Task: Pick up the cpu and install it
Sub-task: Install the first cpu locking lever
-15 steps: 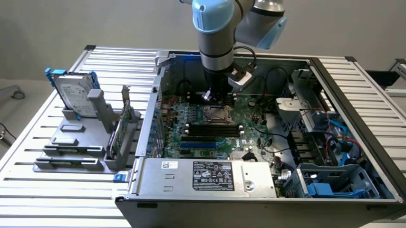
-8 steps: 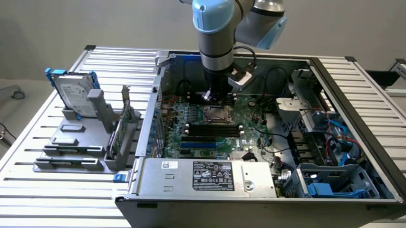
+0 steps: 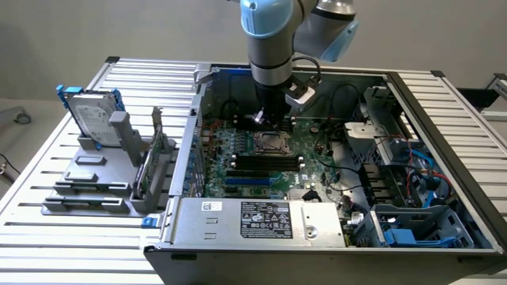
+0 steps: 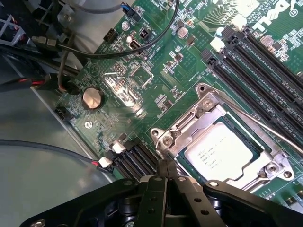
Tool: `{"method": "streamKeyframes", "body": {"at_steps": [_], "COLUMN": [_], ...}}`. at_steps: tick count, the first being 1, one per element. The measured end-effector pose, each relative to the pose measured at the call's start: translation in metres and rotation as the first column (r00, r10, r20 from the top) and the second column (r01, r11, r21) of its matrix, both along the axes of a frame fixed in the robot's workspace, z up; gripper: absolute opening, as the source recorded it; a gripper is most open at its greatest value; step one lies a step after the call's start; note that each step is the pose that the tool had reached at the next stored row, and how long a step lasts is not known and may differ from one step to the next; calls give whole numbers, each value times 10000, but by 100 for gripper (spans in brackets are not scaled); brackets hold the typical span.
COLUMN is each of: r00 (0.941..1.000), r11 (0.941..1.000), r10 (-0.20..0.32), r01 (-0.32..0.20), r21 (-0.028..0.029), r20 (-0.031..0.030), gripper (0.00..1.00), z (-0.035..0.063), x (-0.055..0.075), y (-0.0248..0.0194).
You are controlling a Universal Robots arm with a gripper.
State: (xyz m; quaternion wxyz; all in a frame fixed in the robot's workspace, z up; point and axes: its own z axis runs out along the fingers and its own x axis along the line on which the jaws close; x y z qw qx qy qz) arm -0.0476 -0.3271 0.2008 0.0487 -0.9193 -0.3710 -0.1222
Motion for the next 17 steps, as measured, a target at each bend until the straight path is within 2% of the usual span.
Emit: {"method": "streamKeyframes", "body": {"at_steps": [3,5,10,17], "r00": [10000,10000,9999,9998], "r11": [10000,10000,10000,10000], "r10": [1,-1,-4,-19], "r01": [-1,1,4,19], "r21": [-2,-2,-3,-5], "r20": [-31,-58,-139,-210], "gripper": [11,11,11,11], "z": [69,86,121,210], "x": [0,0,0,-1], "y": [-11,-47,-209,-371]}}
